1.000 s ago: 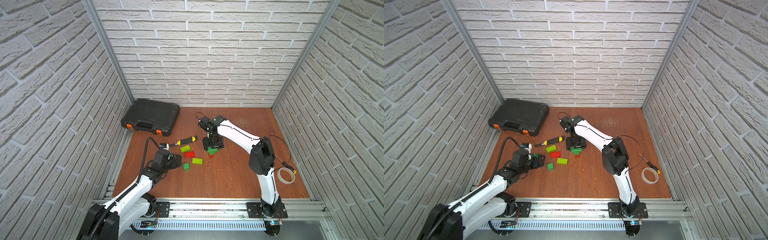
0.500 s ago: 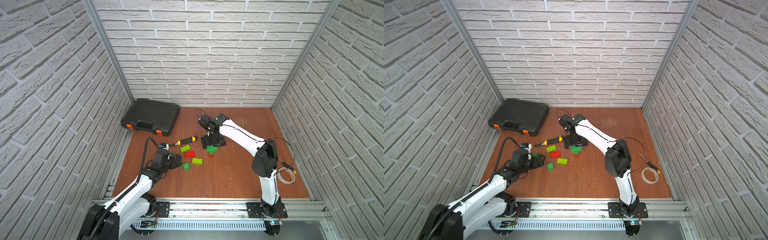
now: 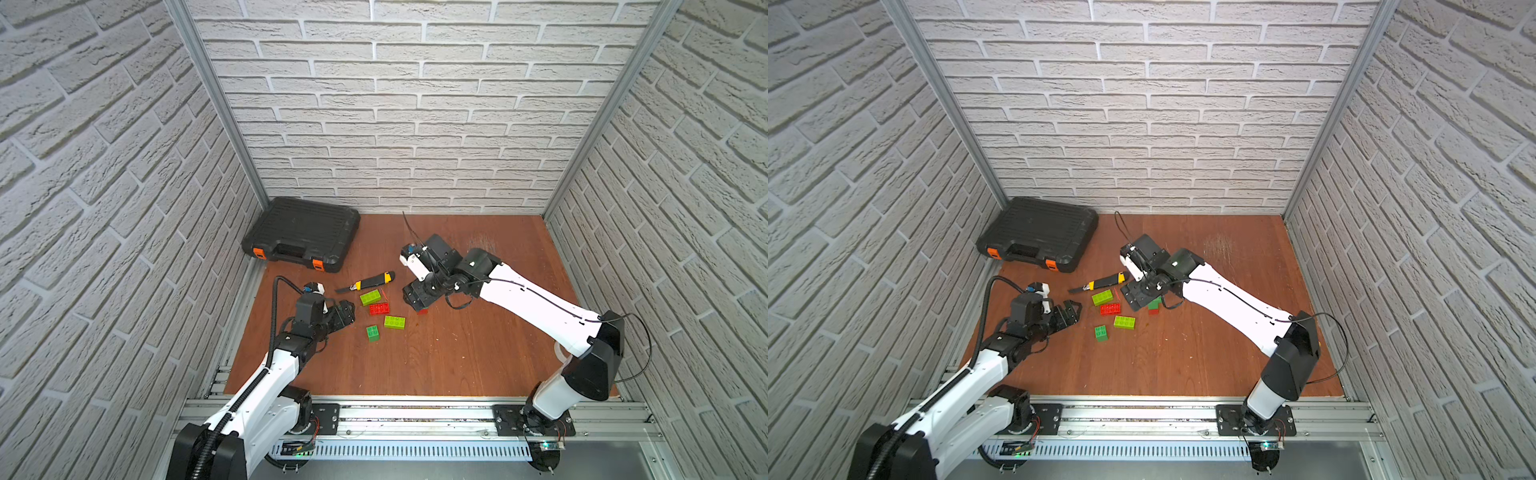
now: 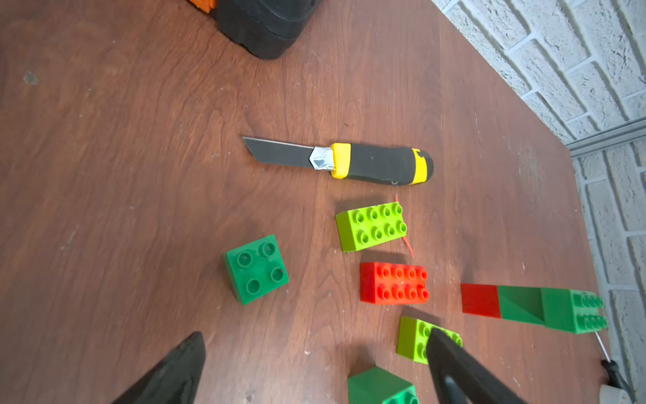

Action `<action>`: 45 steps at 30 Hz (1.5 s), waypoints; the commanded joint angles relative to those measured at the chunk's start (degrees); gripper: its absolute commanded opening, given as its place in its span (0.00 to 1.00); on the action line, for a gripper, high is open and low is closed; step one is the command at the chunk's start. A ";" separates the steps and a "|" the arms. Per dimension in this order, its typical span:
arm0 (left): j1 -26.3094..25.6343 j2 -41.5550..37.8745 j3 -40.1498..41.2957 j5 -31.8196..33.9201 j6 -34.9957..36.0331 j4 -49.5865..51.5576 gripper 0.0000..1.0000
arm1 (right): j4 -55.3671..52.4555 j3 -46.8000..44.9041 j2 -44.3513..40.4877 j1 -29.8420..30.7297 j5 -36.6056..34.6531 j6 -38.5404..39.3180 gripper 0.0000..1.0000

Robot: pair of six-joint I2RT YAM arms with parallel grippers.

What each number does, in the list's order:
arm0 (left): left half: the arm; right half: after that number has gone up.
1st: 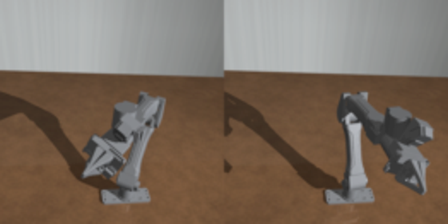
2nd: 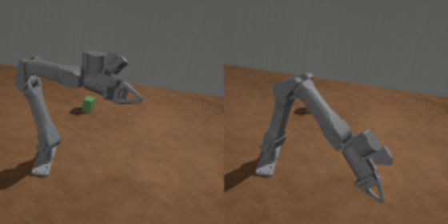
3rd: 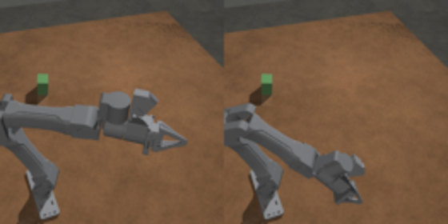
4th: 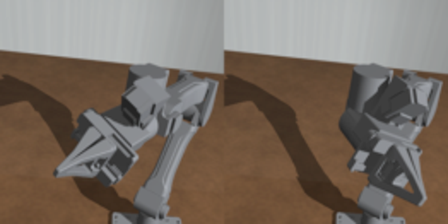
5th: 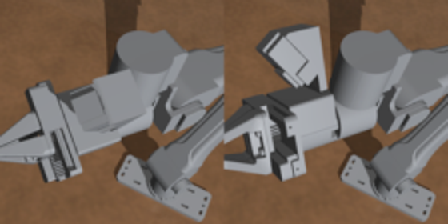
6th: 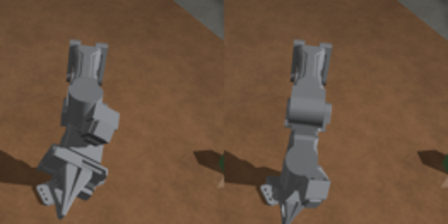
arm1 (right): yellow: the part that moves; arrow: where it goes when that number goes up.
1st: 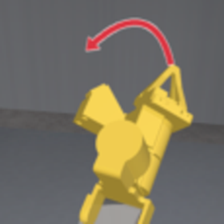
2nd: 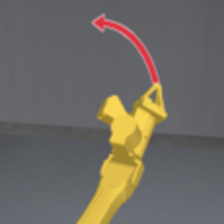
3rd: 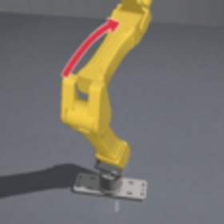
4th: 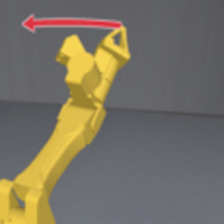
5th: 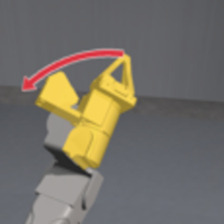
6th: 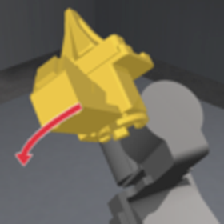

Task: Assemble a spoon with lego
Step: Pick up the lego brick from the center of the board.

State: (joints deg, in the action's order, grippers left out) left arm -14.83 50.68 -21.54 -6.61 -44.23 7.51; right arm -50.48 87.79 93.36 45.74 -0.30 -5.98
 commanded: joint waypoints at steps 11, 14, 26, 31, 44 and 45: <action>1.89 -2.59 1.57 -2.36 -1.36 3.39 0.98 | 10.38 -0.40 14.32 5.81 8.43 27.92 0.69; 2.94 -2.36 2.52 -2.96 -1.96 2.75 0.98 | 9.29 1.46 17.62 5.85 7.60 29.56 0.67; 3.59 -1.14 3.63 -3.68 -2.18 1.34 0.98 | 9.26 3.06 23.54 5.43 3.32 32.41 0.57; 3.58 -0.19 3.61 -3.89 -2.09 0.79 0.98 | 9.49 3.64 24.99 4.80 2.08 31.74 0.55; 3.75 1.16 3.69 -3.89 -1.96 -0.08 0.98 | 10.23 4.22 26.27 3.23 1.28 31.37 0.49; 3.73 1.27 3.68 -3.85 -1.92 -0.12 0.98 | 10.07 4.36 26.45 3.13 1.20 31.35 0.49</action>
State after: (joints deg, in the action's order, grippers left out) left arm -11.57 51.62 -18.59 -9.96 -46.19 9.15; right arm -41.10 90.67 118.74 49.28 1.08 25.50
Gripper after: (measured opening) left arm 0.982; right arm 0.491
